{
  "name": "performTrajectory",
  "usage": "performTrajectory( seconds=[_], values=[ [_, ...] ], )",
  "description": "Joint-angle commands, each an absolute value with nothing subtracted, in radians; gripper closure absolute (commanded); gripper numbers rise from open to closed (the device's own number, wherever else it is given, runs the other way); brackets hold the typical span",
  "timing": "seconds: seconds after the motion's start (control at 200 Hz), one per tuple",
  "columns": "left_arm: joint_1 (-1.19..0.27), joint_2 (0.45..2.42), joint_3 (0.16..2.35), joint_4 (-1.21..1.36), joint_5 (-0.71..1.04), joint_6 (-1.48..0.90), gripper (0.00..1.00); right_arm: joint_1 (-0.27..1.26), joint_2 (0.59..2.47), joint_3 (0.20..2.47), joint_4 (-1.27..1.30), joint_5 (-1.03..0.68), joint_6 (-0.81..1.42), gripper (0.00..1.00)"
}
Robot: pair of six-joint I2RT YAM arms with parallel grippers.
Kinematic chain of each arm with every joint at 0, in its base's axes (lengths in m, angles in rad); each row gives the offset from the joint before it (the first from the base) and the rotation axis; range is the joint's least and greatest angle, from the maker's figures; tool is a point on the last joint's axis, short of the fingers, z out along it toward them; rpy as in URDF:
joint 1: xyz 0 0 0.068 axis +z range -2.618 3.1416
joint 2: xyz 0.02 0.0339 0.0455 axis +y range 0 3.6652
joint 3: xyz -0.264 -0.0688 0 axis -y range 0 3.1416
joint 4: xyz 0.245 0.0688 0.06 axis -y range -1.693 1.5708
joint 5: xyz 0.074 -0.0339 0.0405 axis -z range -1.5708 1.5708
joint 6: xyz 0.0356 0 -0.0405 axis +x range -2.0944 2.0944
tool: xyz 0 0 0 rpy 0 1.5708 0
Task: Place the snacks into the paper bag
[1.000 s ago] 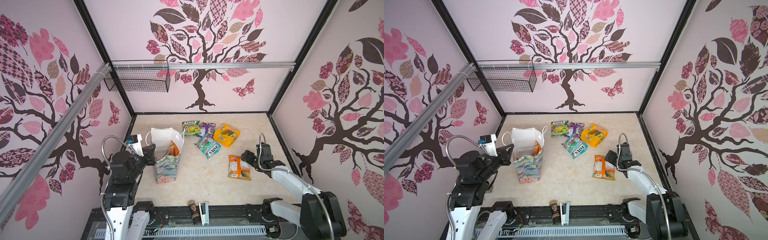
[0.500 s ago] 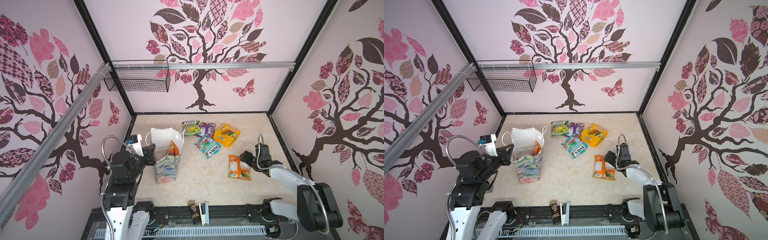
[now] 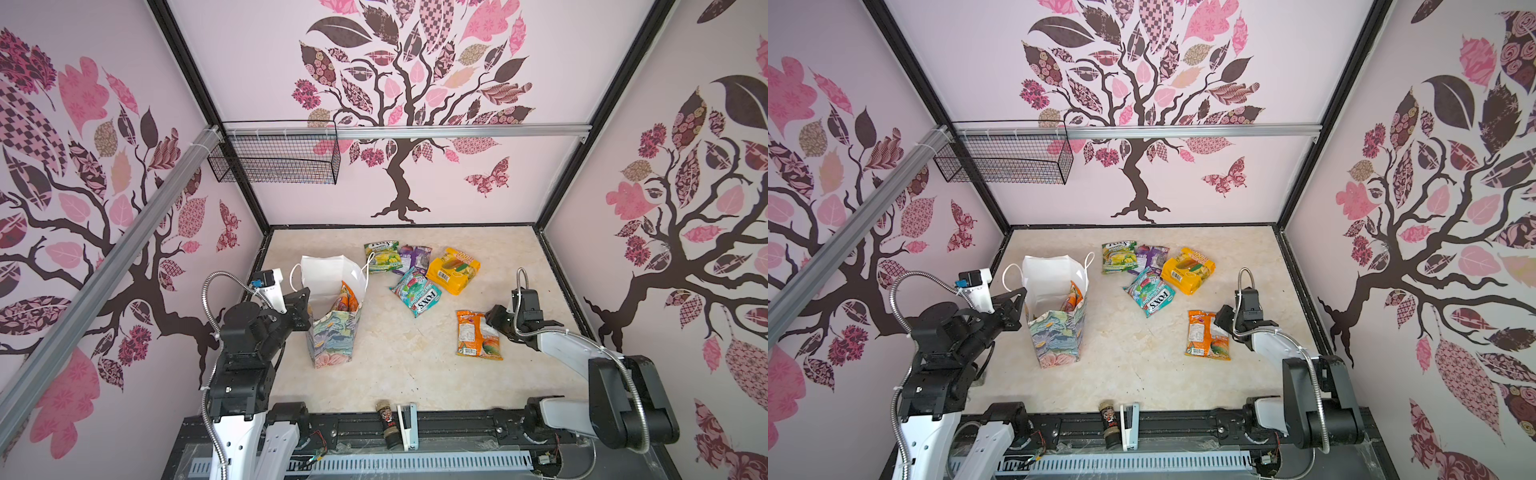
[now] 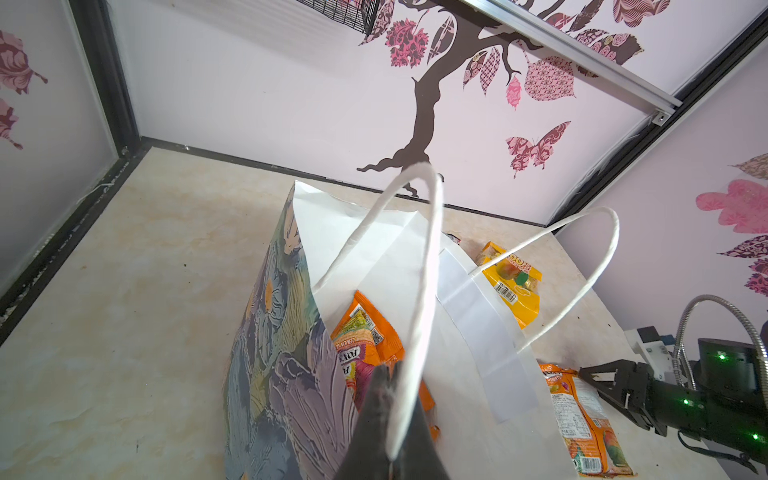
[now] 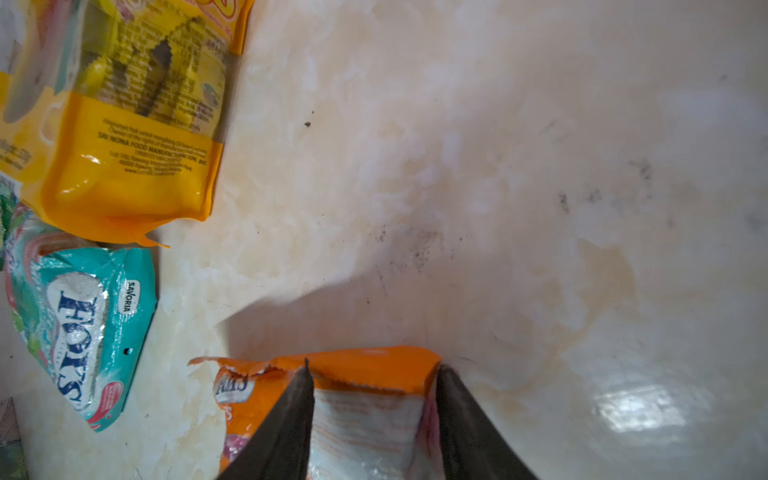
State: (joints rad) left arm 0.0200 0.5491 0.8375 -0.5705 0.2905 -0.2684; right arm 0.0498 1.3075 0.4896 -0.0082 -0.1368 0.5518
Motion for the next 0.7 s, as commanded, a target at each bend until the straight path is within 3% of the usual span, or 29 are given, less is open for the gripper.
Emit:
performTrajectory(
  seconds=[0.0,0.065,0.32,0.41,0.695],
  values=[
    [0.024,0.538,0.825,-0.564,0.276,-0.259,1.0,0.045,1.331,0.49,0.012,-0.151,0.543,0.64],
    [0.024,0.536,0.821,-0.564,0.269,-0.259,1.0,0.045,1.326,0.489,0.012,-0.153,0.54,0.74],
    [0.024,0.54,0.818,-0.562,0.265,-0.262,1.0,0.045,1.296,0.483,0.011,-0.166,0.535,0.96],
    [0.023,0.539,0.818,-0.56,0.262,-0.262,1.0,0.045,1.286,0.479,0.008,-0.186,0.538,1.0],
    [0.024,0.539,0.821,-0.558,0.275,-0.26,1.0,0.046,1.207,0.463,-0.026,-0.199,0.533,1.0]
  ],
)
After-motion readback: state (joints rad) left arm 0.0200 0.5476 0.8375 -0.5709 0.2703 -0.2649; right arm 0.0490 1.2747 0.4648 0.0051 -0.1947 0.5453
